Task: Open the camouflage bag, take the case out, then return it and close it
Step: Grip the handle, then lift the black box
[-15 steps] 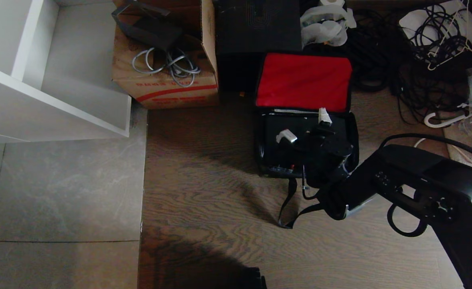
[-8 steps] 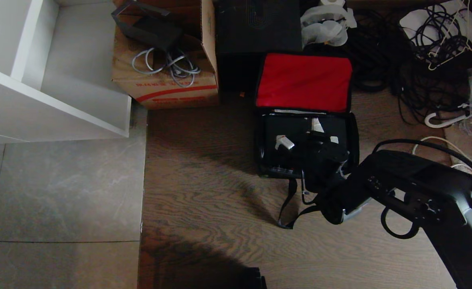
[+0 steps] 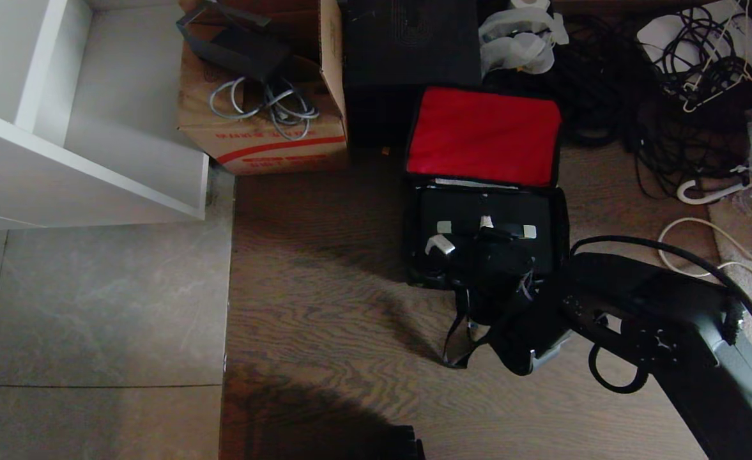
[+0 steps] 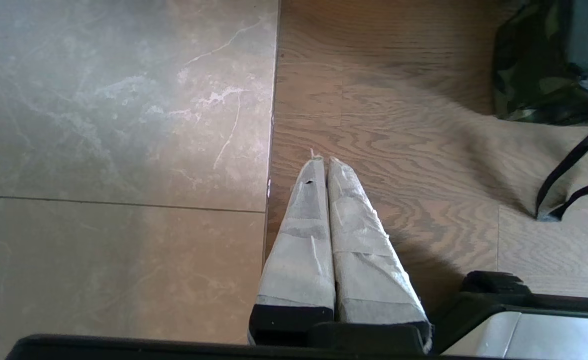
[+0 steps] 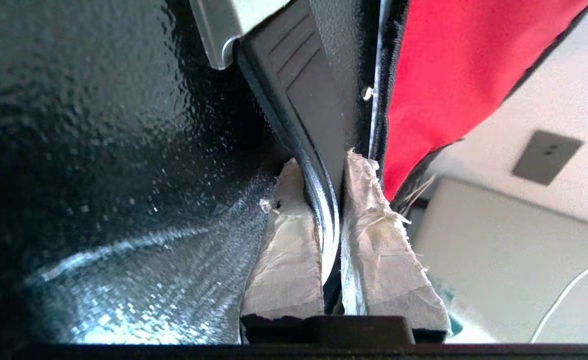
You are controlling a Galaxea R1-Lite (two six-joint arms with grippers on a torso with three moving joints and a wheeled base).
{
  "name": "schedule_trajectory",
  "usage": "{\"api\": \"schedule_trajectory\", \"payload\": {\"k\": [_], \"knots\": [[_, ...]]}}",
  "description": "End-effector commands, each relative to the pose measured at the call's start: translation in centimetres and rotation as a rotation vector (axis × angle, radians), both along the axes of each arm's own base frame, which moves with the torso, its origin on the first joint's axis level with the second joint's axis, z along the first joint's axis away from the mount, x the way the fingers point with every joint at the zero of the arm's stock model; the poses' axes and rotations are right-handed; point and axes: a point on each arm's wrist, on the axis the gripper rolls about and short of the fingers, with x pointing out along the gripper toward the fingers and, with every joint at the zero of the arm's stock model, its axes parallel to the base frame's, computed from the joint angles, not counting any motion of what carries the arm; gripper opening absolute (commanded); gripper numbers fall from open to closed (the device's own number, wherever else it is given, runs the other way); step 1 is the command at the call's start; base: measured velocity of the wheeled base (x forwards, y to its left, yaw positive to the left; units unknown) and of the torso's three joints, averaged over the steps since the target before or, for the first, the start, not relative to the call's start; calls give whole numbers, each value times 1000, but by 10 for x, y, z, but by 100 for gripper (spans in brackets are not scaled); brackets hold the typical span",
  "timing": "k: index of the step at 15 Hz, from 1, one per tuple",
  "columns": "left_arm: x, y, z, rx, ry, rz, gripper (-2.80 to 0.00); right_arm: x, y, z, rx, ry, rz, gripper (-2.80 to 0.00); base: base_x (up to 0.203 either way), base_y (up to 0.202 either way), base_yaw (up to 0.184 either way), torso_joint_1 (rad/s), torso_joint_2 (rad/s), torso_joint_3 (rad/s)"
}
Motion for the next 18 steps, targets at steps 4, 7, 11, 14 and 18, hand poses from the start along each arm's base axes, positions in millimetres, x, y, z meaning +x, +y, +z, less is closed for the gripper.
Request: {"api": "schedule_trajectory", "payload": {"k": [4, 7, 11, 14, 18], "knots": [[1, 0, -2, 0, 8, 0, -280, -34, 41, 22, 25, -22, 35, -280, 0, 0, 0, 0, 0, 0], [1, 0, -3, 0, 9, 0, -280, -45, 43, 10, -6, 27, 51, -280, 0, 0, 0, 0, 0, 0], [1, 0, -2, 0, 7, 1, -280, -45, 39, -9, -19, 69, 49, -280, 0, 0, 0, 0, 0, 0], [1, 0, -2, 0, 7, 0, -280, -42, 33, -20, -37, 91, 41, 0, 0, 0, 0, 0, 0, 0], [1, 0, -2, 0, 7, 1, -280, -41, 34, -32, -64, 111, 83, 0, 0, 0, 0, 0, 0, 0]]}}
